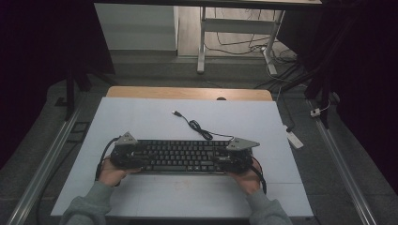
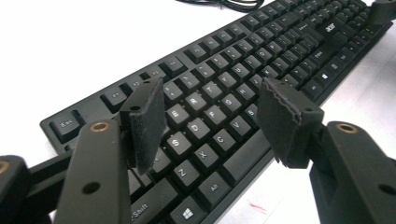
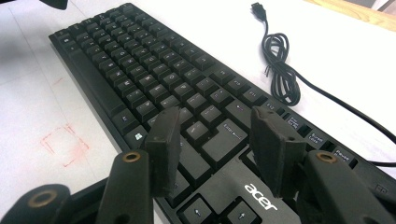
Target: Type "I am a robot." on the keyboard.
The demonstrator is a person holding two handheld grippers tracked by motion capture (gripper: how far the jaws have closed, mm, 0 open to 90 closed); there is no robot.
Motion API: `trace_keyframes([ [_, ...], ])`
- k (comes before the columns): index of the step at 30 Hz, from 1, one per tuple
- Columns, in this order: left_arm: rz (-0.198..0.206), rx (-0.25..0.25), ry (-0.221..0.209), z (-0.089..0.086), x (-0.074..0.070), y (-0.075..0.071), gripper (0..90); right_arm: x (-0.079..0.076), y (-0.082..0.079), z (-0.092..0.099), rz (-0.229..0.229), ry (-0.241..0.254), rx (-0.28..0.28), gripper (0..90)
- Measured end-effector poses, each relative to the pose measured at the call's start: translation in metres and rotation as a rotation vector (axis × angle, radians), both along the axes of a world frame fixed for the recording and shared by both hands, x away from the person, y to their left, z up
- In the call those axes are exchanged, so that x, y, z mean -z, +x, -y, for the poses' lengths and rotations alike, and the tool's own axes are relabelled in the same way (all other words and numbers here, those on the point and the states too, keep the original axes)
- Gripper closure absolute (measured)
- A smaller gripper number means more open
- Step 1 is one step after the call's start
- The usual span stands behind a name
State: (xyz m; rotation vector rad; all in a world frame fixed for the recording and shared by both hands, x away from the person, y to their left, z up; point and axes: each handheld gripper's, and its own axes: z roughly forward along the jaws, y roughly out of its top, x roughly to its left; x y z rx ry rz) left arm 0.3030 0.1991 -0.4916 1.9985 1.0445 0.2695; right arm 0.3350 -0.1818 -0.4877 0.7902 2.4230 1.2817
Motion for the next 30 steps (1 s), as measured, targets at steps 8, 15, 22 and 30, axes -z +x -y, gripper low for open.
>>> trace_keyframes([
  [8,0.005,0.035,0.011,0.012,-0.001,-0.003,41.7,0.000,0.000,0.000,0.002,-0.002,0.004,53.3],
  [15,0.010,0.074,0.041,0.025,0.001,-0.006,44.2,0.000,0.000,0.000,0.002,-0.004,-0.002,53.3],
  [22,0.009,0.105,0.057,0.032,0.003,-0.008,49.8,0.001,0.000,0.000,-0.001,-0.006,-0.003,53.3],
  [30,0.004,0.131,0.072,0.040,0.007,-0.010,60.0,0.001,0.000,0.000,0.002,-0.006,-0.001,53.3],
])
